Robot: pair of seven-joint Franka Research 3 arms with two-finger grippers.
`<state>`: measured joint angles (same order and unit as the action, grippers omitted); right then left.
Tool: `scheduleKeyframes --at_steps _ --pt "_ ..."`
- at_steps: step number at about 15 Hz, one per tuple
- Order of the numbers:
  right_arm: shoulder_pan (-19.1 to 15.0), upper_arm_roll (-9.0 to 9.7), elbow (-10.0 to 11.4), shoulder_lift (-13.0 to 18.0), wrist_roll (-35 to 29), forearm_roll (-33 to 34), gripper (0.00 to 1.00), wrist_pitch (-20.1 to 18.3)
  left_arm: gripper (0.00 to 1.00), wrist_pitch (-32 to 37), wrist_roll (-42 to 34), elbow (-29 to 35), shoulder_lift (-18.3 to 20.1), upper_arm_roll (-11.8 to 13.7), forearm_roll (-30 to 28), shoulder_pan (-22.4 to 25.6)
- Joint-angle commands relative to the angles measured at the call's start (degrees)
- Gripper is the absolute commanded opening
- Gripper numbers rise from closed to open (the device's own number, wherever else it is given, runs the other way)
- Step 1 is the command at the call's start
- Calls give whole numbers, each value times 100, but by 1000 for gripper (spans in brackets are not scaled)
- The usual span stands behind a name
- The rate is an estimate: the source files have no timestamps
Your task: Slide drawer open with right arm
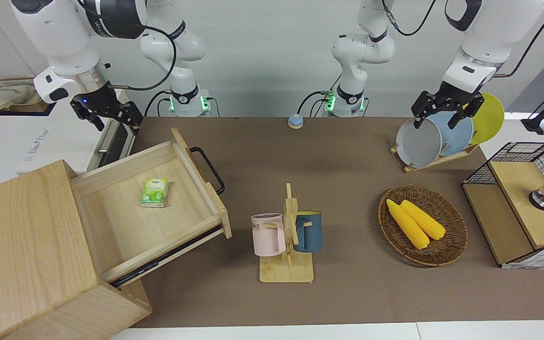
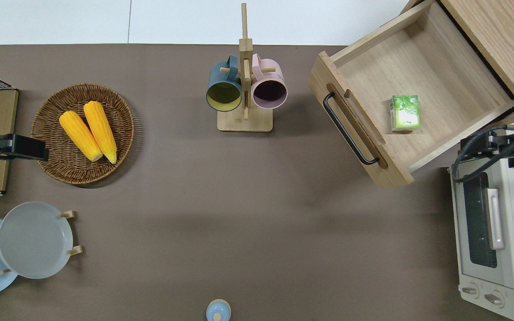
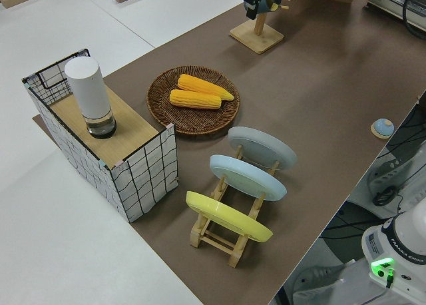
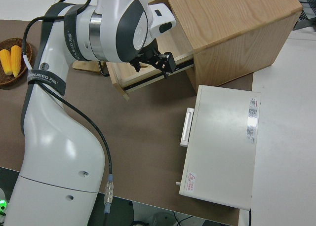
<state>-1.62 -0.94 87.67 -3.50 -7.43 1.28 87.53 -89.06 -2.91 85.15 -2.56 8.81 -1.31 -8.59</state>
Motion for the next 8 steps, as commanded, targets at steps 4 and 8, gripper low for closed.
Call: scheduleKeyframes --at_steps 4,8 --pt "593 -706 155 104 -22 -172 987 115 998 -6 -43 -112 -69 94 87 -99" --pt "584 -697 128 86 -13 -172 987 97 995 -6 -43 -112 -69 94 78 -99"
